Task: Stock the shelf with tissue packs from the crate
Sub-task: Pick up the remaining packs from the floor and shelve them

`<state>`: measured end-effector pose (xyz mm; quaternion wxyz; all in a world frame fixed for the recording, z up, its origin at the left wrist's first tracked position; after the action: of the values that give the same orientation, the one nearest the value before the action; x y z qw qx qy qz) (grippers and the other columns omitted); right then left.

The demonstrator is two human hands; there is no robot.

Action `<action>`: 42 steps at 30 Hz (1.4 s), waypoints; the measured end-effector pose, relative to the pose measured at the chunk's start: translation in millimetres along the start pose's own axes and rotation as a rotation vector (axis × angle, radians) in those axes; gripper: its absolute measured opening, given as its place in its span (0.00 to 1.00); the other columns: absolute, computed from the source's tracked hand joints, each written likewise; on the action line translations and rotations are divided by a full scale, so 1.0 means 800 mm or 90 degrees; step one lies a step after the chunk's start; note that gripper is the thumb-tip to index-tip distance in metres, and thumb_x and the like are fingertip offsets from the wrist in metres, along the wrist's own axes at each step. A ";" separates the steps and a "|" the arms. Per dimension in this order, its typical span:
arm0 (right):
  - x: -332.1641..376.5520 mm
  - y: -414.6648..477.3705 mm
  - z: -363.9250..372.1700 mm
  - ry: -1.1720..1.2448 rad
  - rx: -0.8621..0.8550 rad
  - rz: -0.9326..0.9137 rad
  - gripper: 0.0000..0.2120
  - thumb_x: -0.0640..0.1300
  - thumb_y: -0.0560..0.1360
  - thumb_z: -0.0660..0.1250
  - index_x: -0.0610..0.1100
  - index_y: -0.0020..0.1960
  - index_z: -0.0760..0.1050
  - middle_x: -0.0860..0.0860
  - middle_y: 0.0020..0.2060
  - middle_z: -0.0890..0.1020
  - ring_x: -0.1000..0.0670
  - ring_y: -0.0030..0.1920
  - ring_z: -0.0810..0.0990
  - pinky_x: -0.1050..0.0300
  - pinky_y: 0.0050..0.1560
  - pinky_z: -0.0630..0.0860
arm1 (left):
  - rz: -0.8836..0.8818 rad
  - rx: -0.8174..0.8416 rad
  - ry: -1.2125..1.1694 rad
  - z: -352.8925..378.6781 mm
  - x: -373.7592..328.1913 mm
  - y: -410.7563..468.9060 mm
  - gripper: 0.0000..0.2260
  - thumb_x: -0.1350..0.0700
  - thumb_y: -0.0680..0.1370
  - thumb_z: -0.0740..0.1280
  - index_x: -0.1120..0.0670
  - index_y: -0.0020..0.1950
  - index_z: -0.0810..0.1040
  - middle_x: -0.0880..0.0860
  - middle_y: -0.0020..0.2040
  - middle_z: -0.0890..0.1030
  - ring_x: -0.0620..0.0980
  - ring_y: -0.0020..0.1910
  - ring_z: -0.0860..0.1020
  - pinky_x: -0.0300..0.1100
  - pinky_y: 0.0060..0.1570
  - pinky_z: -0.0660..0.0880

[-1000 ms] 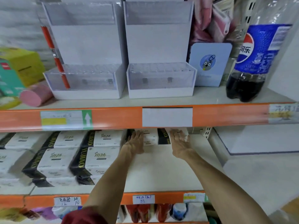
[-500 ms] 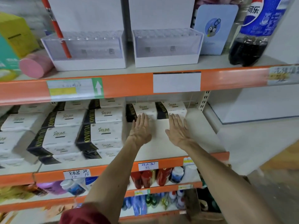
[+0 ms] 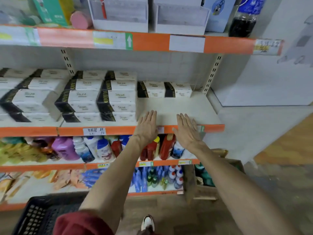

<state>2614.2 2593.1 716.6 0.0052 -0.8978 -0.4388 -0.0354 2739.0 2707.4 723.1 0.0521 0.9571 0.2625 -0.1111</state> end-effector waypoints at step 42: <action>0.125 -0.204 0.675 0.032 0.171 -0.018 0.31 0.52 0.82 0.55 0.44 0.79 0.46 0.48 0.78 0.53 0.44 0.78 0.50 0.43 0.76 0.49 | -0.104 0.257 0.064 0.653 0.316 -0.335 0.30 0.50 0.80 0.58 0.49 0.79 0.49 0.52 0.79 0.50 0.55 0.78 0.48 0.57 0.74 0.52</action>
<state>2578.8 2794.1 181.3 0.1354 -0.8816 -0.4522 0.0012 2716.0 2978.8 144.3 -0.1627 0.9279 0.3141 -0.1176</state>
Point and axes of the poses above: each hand's wrist, its own y-axis towards the middle knuckle, its own z-axis out of the palm, x = y × z, the point moved 5 cm from there along y, towards the middle knuckle
